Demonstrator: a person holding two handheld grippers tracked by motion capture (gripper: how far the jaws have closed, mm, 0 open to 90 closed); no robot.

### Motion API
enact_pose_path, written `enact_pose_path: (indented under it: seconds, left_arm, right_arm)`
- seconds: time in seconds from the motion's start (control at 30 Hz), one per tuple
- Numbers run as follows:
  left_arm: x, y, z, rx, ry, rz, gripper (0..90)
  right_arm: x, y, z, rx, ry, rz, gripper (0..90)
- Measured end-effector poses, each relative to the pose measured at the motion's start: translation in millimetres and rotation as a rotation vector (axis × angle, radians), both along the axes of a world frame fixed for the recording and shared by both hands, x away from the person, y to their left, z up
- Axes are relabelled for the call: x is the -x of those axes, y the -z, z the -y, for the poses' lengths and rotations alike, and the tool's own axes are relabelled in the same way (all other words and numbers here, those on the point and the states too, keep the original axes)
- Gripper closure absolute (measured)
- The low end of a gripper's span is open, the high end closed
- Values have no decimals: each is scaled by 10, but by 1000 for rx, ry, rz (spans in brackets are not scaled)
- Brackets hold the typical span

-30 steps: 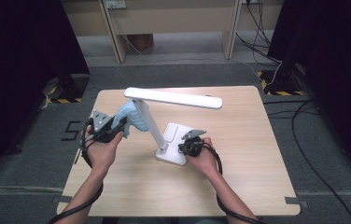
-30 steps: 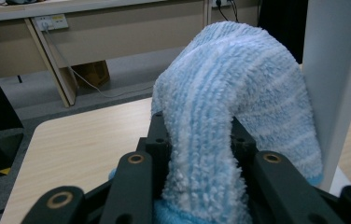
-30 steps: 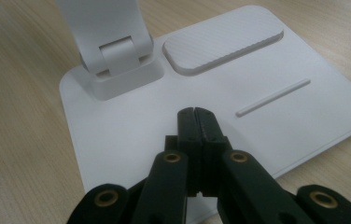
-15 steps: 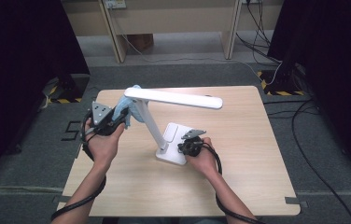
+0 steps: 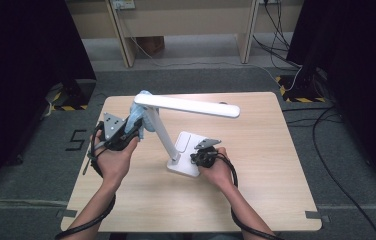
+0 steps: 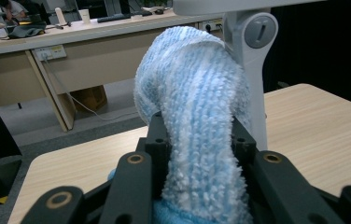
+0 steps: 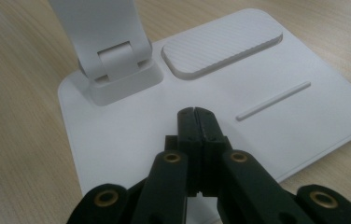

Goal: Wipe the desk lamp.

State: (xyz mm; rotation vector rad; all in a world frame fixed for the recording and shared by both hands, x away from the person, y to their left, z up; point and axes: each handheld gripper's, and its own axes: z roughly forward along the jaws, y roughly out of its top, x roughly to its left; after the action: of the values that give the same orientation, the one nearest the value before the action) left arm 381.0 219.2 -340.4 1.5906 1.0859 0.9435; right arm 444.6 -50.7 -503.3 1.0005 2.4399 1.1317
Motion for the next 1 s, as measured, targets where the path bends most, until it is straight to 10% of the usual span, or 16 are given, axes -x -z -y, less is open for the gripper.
enact_pose_path:
  seconds: [1.0]
  left_arm:
    - [65,178,100,-54,28,3,689]
  right_arm:
    - [4,5,-9,-3,5,5,900]
